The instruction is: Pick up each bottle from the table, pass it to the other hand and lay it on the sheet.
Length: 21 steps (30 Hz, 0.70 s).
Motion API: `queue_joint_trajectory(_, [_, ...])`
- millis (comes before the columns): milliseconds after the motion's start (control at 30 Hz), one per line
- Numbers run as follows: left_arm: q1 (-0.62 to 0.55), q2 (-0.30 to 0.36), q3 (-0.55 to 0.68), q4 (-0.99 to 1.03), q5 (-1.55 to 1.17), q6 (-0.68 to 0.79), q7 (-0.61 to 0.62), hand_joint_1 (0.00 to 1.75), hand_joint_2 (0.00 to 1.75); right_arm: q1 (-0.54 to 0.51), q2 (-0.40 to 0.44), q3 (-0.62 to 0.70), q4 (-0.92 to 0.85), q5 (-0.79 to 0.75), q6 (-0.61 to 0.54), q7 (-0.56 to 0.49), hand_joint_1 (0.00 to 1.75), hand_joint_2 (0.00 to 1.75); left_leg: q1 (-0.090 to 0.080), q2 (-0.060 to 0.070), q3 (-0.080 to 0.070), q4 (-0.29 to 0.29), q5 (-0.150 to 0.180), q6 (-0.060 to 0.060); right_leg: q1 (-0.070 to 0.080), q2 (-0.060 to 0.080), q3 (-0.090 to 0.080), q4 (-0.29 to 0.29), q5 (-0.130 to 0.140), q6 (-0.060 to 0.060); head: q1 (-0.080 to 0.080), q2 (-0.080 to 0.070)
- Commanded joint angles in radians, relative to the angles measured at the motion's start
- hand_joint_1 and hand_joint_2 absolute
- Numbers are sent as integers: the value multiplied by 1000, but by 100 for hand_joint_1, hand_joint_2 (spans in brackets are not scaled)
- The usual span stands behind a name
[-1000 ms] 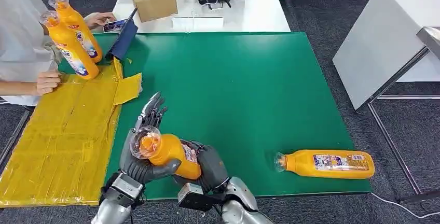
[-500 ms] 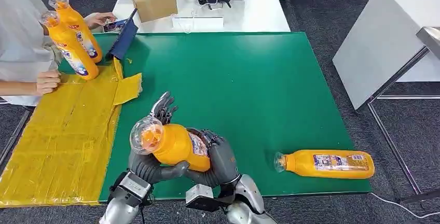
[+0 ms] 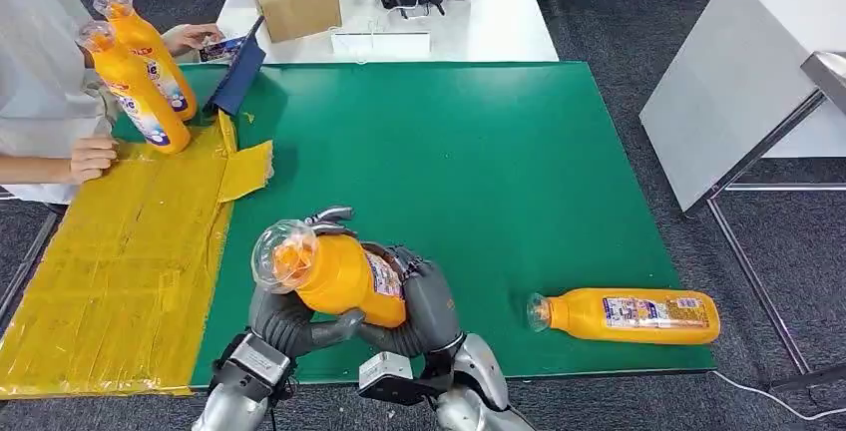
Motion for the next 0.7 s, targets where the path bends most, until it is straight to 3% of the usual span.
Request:
queue_joint_trajectory(33, [-20, 11, 42, 53, 9, 0, 9, 175, 175, -31, -16, 35, 8, -3, 4, -15, 175, 175, 0, 0, 3, -1, -1, -1, 0, 4, 3, -1, -1, -1, 0, 0])
queue_joint_trajectory(167, [-49, 13, 41, 78, 17, -2, 10, 175, 175, -12, -30, 29, -57, -23, -22, -31, 175, 175, 1, -1, 3, 0, -1, -1, 0, 3, 3, 0, -1, -1, 0, 0])
queue_joint_trajectory(200, [-63, 13, 44, 86, -21, 27, 18, 175, 175, -6, -36, 27, -87, -28, -28, -34, 164, 175, 1, -2, 5, 0, -2, -1, 0, 4, 4, 1, -2, -2, 0, 0])
queue_joint_trajectory(600, [-69, 13, 48, 87, -22, 29, 19, 175, 175, -1, -43, 26, -108, -30, -25, -29, 164, 175, 0, -1, 3, -1, -1, -1, 0, 3, 2, 0, -1, -1, 0, 0])
queue_joint_trajectory(633, [-70, 15, 47, 88, -35, 37, 22, 175, 175, -2, -42, 25, -106, -31, -25, -29, 3, 175, 1, -1, 4, 0, -2, -1, 0, 4, 4, 0, -2, -1, 0, 0])
queue_joint_trajectory(700, [-128, 4, 81, 152, -489, 336, 114, 175, 175, 17, -71, 17, -173, 32, -29, -3, 0, 175, 0, -1, 5, 0, -2, -1, 0, 5, 5, 0, -2, -2, 0, 0])
